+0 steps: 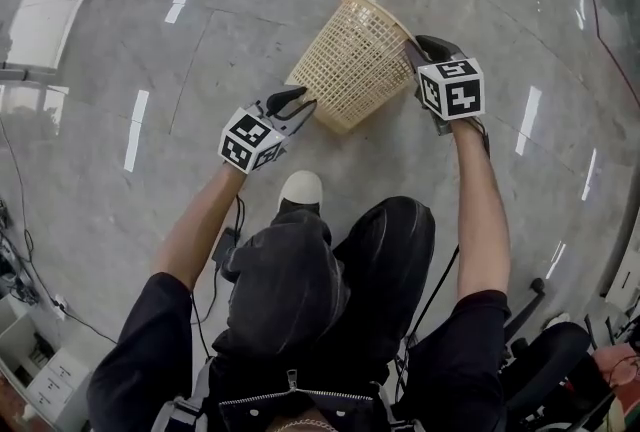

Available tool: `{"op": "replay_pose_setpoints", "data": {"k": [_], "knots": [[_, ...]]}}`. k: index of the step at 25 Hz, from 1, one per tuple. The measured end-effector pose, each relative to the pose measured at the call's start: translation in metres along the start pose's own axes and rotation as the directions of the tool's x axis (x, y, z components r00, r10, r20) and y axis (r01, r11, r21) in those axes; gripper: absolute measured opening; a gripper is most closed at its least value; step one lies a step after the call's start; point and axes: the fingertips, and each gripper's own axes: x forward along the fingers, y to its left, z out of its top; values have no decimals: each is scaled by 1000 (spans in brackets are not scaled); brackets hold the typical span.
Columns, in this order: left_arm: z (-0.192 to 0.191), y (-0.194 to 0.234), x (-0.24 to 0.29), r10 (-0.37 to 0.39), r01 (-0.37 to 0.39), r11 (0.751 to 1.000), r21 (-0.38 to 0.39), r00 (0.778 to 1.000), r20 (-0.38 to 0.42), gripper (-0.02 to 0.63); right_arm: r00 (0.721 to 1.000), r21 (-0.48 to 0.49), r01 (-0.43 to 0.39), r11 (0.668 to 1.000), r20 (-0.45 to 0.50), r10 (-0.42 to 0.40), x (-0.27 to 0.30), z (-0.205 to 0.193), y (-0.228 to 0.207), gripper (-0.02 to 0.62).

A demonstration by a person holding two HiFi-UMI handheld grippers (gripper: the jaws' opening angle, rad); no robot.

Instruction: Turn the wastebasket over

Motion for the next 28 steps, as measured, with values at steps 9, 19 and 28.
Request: {"op": "replay_pose_setpoints", "data": {"k": [9,19,28], "knots": [[2,7,6,-3,3,1000,-25,1000,6,103,999,-16,21,1000,24,-20,-22,0,3,49],[10,-13,70,-61,58,996,-68,997,-45,80,991,-319,115,941,94,-90,-66,56,38,49],[-5,-12,34,-47,47,993,-109,999,-5,167,995,-555,27,832,95,31,-74,42,127,49]]}}
